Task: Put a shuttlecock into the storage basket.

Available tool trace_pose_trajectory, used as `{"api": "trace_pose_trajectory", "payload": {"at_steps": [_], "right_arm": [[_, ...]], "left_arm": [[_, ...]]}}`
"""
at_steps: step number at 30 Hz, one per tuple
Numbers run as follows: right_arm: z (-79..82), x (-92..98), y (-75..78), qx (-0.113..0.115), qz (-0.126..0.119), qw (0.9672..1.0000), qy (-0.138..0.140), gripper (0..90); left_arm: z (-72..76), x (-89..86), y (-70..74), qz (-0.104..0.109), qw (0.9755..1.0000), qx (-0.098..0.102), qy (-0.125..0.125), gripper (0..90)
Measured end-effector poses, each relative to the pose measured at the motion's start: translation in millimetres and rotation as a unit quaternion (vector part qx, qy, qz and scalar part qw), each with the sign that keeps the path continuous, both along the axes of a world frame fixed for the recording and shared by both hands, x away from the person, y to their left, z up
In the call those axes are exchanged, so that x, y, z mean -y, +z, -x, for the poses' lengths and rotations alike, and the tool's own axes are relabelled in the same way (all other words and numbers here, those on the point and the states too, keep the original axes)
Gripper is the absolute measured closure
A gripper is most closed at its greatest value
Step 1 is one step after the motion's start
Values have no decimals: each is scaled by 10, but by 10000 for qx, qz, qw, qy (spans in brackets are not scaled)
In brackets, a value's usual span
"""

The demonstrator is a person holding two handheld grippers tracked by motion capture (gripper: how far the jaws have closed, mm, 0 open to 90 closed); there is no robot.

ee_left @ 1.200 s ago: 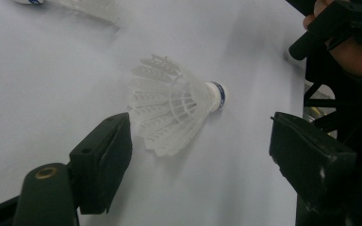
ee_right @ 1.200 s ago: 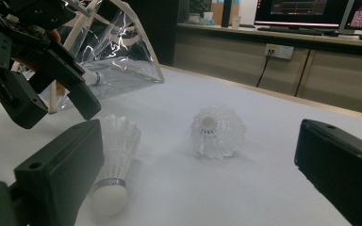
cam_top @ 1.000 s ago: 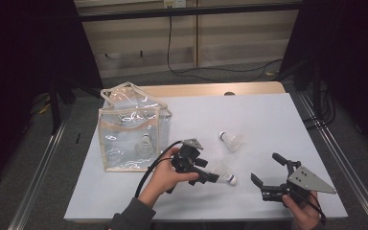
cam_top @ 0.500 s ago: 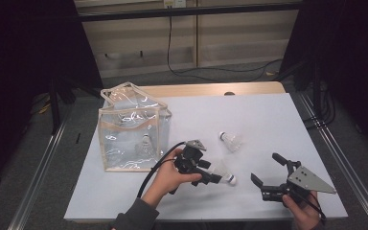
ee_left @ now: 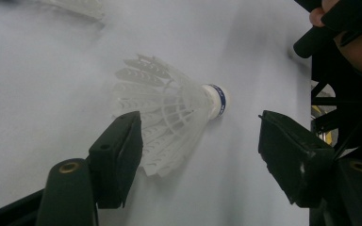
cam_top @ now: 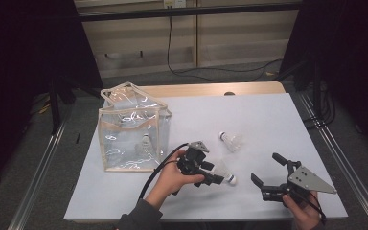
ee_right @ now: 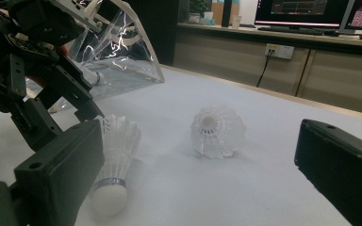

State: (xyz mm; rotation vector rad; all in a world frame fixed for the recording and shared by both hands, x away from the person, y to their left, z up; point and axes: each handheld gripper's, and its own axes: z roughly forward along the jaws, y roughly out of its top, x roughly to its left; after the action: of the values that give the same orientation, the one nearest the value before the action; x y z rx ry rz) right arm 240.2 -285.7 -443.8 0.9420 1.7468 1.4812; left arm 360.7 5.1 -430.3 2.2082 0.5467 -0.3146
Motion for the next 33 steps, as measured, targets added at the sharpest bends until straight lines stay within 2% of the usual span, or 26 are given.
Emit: {"api": "trace_pose_trajectory", "payload": {"at_steps": [21,33], "right_arm": [[0,3,1,6,7,10000,-2,17],[0,4,2,15,8,10000,-3,17]], "left_arm": [[5,74,-60,1,9999,52,-103,433],[7,106,-85,-2,9999,48,-117,542]]}}
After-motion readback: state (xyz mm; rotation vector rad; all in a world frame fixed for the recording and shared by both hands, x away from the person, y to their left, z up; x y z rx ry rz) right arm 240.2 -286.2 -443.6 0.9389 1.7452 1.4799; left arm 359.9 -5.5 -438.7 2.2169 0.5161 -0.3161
